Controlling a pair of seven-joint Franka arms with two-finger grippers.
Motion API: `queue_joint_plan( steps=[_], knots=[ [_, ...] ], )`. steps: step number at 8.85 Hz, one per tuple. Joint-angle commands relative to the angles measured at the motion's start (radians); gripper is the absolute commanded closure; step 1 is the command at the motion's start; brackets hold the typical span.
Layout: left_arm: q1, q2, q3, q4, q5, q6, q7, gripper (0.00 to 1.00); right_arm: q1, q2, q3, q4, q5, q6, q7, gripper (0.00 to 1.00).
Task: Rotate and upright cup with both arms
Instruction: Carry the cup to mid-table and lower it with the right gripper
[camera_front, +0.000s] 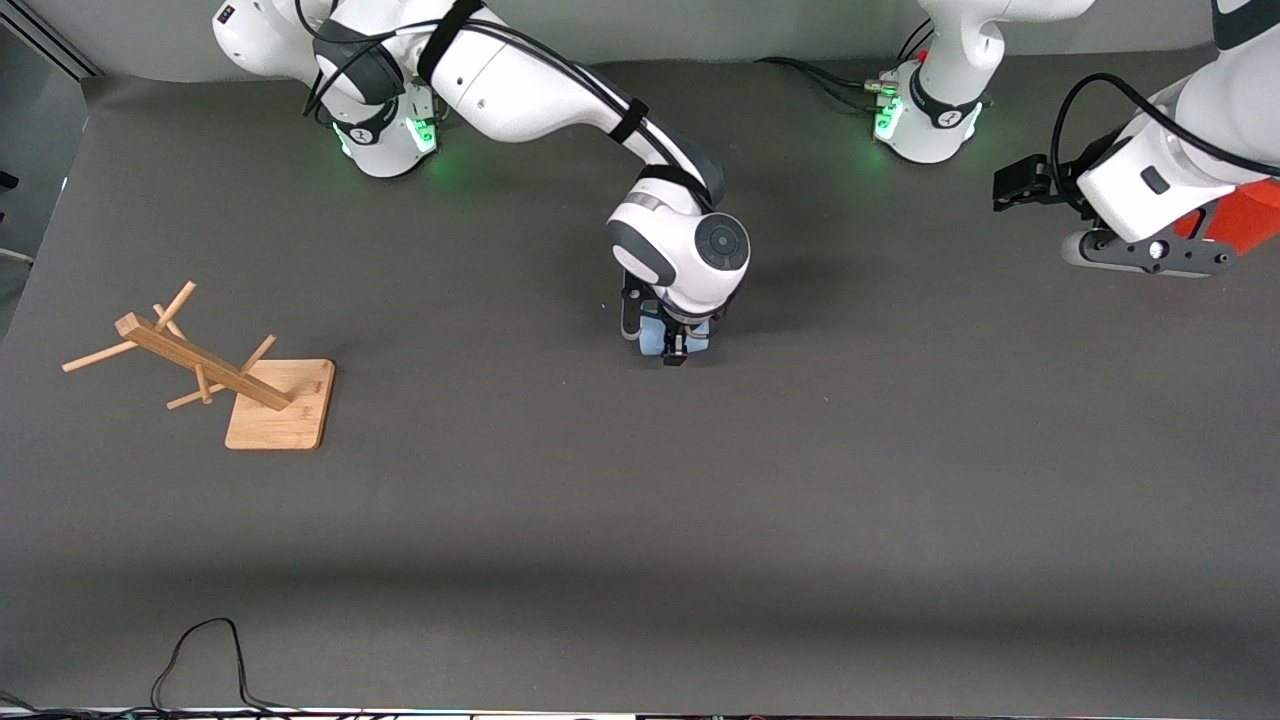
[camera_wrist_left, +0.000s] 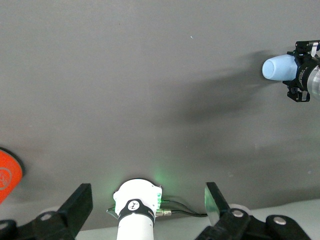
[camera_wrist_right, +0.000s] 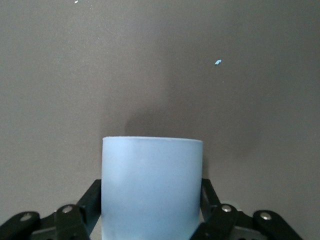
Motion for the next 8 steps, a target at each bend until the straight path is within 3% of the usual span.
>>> queue_joint_plan(
  steps=[1,5,8],
  knots=[
    [-0.011,-0.019,0.003,-0.012,-0.012,0.006,0.000,0.00,0.018,0.038,-0.018,0.053,-0.023,0.009,0.032,0.00],
    [-0.008,-0.022,0.005,-0.011,-0.022,-0.007,0.003,0.00,0.006,0.024,-0.018,0.060,-0.021,0.005,0.000,0.00],
    [-0.008,-0.021,0.005,-0.002,-0.036,0.019,0.005,0.00,0.003,-0.069,-0.009,0.062,-0.004,-0.105,-0.032,0.00]
  ],
)
